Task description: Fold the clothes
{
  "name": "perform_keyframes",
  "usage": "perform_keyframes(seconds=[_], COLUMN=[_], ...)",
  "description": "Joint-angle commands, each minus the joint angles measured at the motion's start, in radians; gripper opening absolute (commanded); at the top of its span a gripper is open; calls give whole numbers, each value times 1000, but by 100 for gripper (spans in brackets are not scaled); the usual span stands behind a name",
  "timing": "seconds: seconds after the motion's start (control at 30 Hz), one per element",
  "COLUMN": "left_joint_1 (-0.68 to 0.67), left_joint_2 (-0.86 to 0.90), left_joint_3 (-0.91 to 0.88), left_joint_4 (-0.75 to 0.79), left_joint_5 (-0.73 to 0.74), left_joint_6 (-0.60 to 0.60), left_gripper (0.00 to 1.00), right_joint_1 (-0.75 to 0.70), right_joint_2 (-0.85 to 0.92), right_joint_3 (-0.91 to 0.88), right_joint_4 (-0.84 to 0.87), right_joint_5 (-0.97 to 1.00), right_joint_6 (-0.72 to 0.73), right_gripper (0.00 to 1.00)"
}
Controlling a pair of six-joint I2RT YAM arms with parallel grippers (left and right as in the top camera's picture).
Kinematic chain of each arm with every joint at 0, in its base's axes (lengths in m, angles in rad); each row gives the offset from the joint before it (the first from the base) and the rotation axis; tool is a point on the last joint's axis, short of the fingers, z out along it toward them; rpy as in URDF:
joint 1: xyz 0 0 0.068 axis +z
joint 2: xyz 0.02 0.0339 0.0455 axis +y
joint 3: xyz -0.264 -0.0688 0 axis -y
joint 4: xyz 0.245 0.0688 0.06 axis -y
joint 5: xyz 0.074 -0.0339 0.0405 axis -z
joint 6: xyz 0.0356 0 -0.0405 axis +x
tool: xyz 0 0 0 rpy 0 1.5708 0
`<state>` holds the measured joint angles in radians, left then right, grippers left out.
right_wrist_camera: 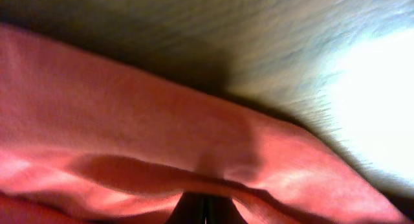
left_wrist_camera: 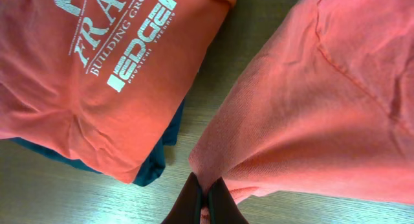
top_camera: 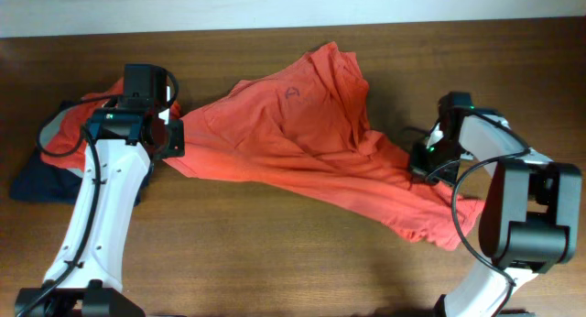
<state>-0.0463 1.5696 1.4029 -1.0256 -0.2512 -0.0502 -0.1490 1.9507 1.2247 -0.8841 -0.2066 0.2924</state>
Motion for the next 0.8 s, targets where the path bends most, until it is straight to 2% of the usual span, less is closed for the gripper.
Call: perform_keyframes(seconds=[0.0, 0.23, 0.53, 0.77], left_joint_1=[4, 4, 4, 31], left_joint_2=[-14, -15, -15, -22], left_joint_3=[7, 7, 7, 7], left_joint_4=[-2, -5, -9, -27], left_joint_5=[-35, -34, -46, -97], left_joint_6=[-14, -14, -14, -49], left_gripper=[1, 1, 1, 0], right_joint_1=[-72, -196, -271, -353], right_joint_2=[-10, -10, -10, -10], right_joint_3=[18, 23, 23, 45], right_joint_4=[84, 267, 257, 330], right_joint_5=[61, -37, -76, -52], right_joint_6=[32, 30, 4, 1], right_gripper=[4, 4, 4, 4])
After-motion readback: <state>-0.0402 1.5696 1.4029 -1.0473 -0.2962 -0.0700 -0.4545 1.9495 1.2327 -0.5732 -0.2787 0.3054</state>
